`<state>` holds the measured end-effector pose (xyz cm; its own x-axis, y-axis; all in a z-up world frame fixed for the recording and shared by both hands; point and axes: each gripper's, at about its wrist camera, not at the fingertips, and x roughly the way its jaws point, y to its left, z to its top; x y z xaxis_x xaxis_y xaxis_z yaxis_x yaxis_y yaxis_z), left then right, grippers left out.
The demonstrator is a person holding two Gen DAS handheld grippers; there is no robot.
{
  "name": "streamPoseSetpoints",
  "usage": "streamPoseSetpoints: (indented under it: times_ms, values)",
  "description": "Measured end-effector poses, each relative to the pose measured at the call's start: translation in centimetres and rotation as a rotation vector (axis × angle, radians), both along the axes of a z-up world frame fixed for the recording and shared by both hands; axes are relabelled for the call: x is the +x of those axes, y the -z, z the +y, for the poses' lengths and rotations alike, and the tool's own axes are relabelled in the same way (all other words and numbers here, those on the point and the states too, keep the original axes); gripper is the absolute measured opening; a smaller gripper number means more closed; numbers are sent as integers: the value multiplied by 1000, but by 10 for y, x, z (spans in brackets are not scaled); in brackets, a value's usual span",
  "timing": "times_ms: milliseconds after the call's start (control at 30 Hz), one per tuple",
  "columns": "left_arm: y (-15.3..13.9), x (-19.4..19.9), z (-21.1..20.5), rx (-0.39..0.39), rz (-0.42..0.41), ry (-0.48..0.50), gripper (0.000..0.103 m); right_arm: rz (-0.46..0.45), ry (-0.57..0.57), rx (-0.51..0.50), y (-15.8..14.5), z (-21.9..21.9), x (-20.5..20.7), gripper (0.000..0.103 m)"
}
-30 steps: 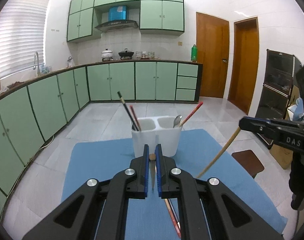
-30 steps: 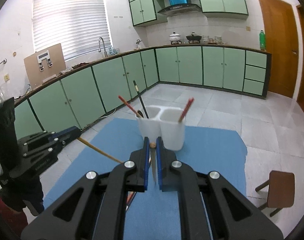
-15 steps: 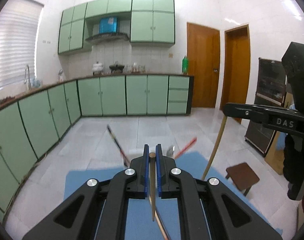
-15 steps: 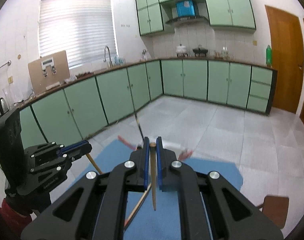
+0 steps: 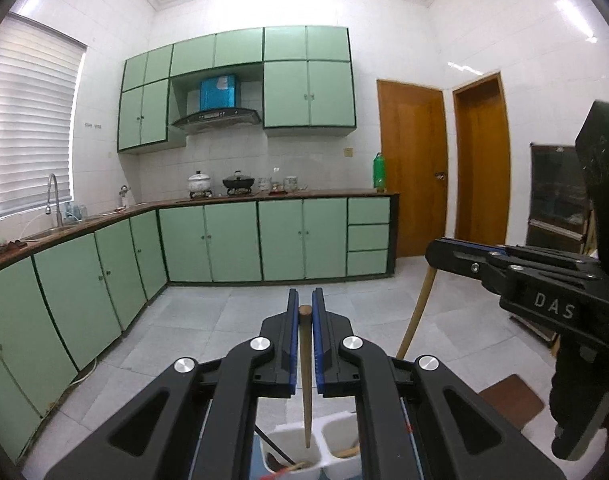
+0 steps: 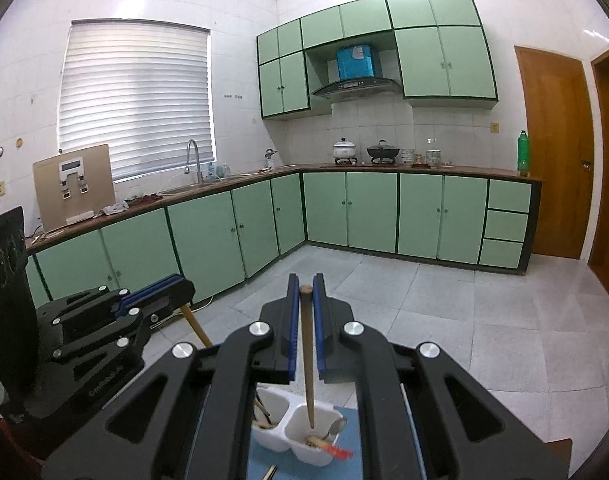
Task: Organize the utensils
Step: 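Lift both wooden chopsticks into the white holder and open both tools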
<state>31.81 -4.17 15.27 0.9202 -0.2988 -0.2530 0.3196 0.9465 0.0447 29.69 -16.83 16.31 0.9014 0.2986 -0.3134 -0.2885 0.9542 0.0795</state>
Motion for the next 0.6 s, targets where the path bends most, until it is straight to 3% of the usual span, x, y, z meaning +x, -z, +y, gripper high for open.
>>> streamPoseSetpoints:
  times_ms: [233,467,533,600]
  values:
    - [52,37,3,18,107,-18,6,98,11,-14,55,3,38,6]
    - [89,53,4,37,211,-31,8,177,15,-71,94,17,43,7]
    - [89,49,8,24,222,-34,13,175,27,-74,94,16,37,16]
    - [83,43,13,14,210,-37,27,154,43,-65,90,13,26,30]
